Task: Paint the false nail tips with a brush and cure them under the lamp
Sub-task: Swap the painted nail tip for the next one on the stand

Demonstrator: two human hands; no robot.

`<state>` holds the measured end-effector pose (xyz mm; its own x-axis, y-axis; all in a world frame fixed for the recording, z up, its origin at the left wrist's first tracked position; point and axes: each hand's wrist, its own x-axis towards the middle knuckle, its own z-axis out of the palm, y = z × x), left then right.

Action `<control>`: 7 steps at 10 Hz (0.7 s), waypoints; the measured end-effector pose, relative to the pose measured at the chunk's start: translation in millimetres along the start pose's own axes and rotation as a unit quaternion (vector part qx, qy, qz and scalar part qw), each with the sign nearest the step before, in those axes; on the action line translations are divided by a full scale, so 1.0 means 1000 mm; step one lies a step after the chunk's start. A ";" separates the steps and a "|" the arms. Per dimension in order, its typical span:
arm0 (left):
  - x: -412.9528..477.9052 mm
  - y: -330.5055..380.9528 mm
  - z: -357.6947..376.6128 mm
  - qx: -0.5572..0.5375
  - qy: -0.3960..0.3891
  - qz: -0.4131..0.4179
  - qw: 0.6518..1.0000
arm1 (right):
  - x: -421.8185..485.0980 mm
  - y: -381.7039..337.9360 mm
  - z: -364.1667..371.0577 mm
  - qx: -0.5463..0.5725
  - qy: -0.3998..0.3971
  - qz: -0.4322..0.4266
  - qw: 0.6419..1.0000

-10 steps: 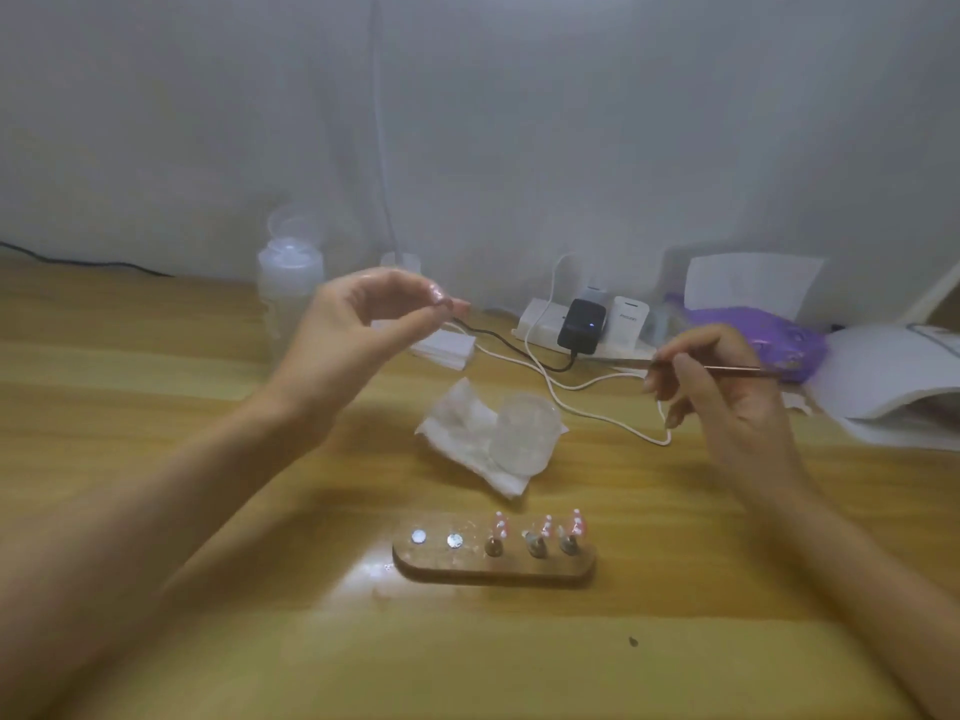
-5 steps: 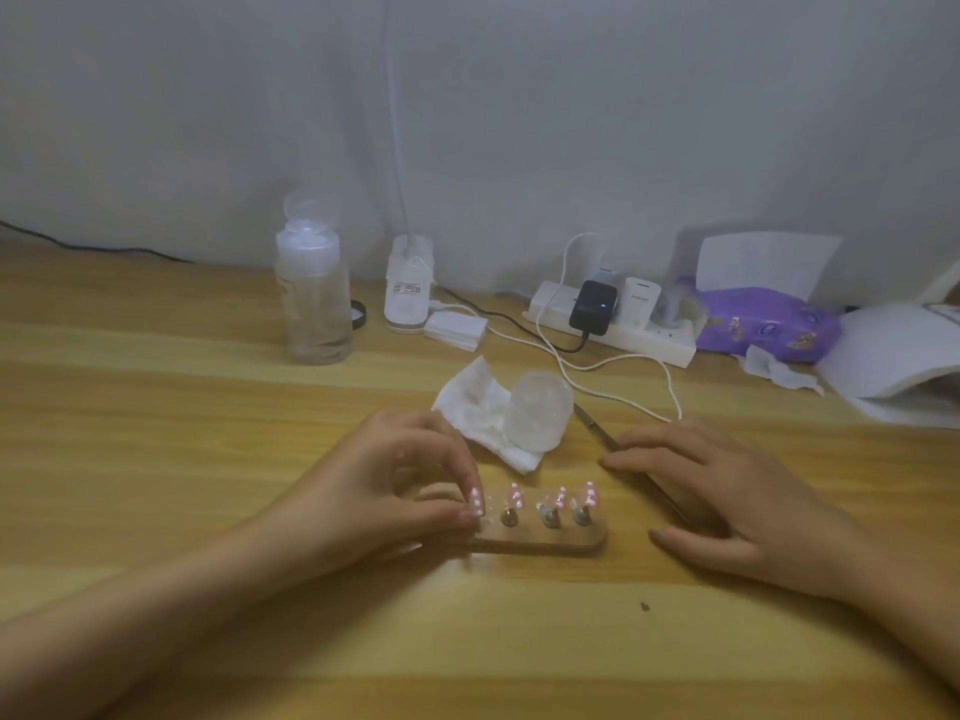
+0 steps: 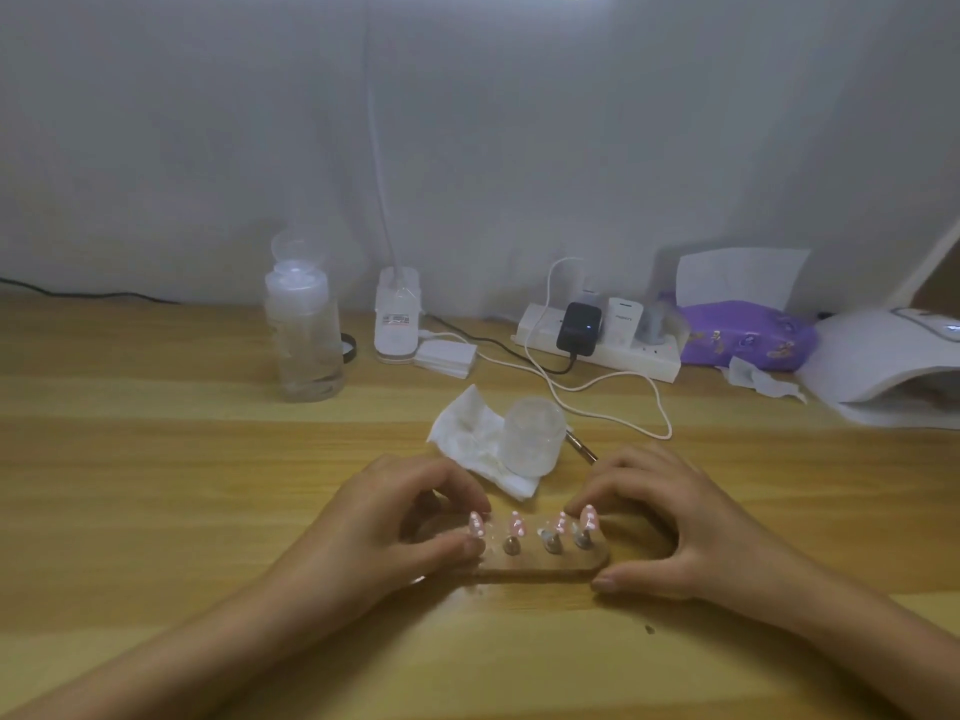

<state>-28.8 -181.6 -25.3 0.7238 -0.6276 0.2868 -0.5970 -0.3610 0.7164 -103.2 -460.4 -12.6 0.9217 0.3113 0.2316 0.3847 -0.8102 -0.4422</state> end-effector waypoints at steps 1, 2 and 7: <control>0.001 -0.003 -0.002 -0.016 -0.016 0.002 1.000 | 0.003 -0.008 0.005 0.008 0.022 0.011 1.000; 0.002 -0.004 -0.004 -0.030 -0.067 0.011 0.997 | 0.001 -0.015 0.007 0.000 0.047 0.020 0.999; 0.024 0.081 0.073 0.187 -0.077 0.225 0.953 | -0.140 0.101 -0.098 0.012 0.219 0.333 0.917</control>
<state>-84.7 -276.1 -6.7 0.3232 -0.8605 0.3939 -0.9373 -0.2337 0.2584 -198.2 -634.1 -4.5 0.8459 -0.4829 0.2265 -0.2510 -0.7351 -0.6298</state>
